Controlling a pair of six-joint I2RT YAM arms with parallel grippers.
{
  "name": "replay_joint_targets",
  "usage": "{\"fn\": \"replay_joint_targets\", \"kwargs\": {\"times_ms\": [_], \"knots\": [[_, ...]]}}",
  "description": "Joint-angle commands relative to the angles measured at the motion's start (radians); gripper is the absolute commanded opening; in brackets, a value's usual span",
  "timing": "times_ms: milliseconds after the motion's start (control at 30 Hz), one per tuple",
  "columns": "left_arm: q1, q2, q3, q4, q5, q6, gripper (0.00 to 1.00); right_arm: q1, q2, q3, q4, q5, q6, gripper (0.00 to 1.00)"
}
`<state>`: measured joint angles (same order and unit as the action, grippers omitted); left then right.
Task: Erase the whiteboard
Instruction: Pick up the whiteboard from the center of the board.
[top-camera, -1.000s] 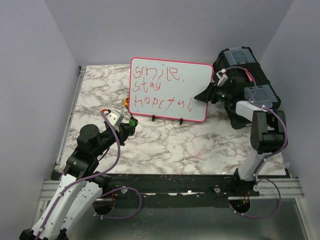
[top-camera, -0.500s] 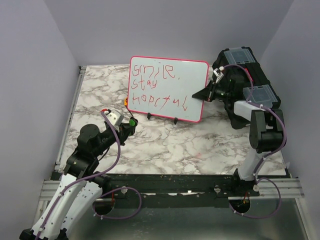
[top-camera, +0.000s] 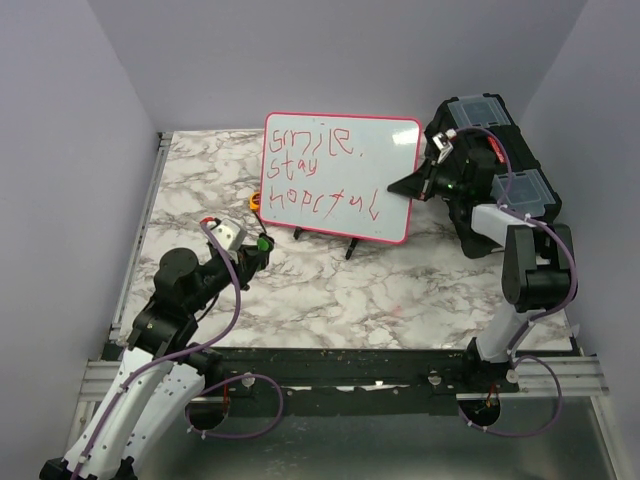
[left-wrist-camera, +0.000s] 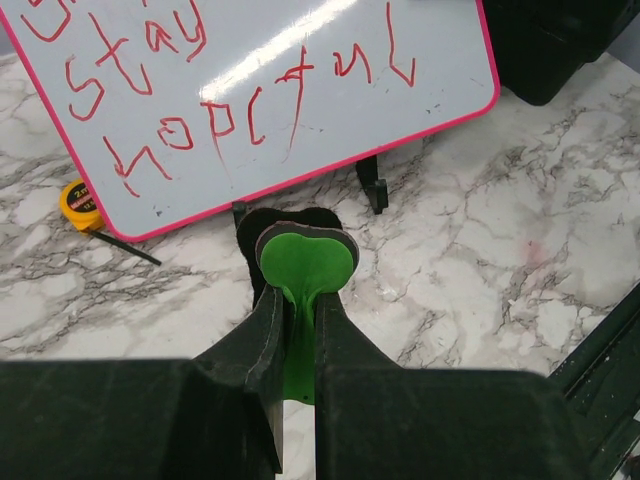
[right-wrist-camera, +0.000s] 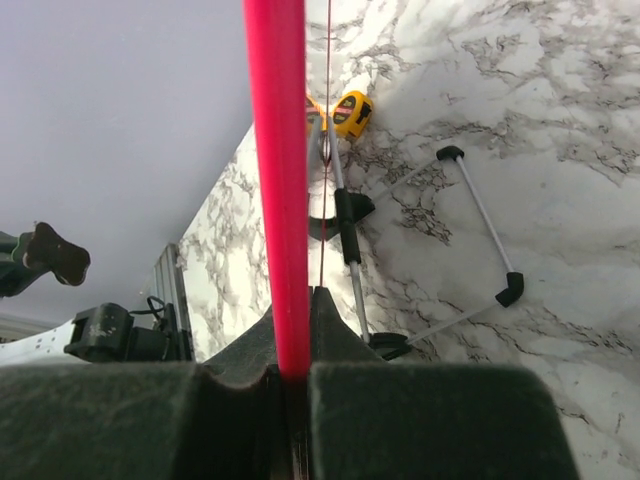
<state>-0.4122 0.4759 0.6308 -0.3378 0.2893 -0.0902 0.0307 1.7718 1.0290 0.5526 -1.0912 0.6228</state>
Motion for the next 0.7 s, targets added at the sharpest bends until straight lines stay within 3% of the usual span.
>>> {"fn": "replay_joint_targets", "kwargs": {"times_ms": [0, 667], "knots": [[0.007, -0.018, -0.006, 0.036, -0.034, -0.005, 0.0, -0.005, -0.087, 0.033, 0.153, -0.085, 0.041, 0.01], [0.025, -0.06, -0.014, 0.059, -0.046, -0.037, 0.03, 0.011, -0.136, 0.273, -0.041, -0.034, 0.07, 0.01]]}}
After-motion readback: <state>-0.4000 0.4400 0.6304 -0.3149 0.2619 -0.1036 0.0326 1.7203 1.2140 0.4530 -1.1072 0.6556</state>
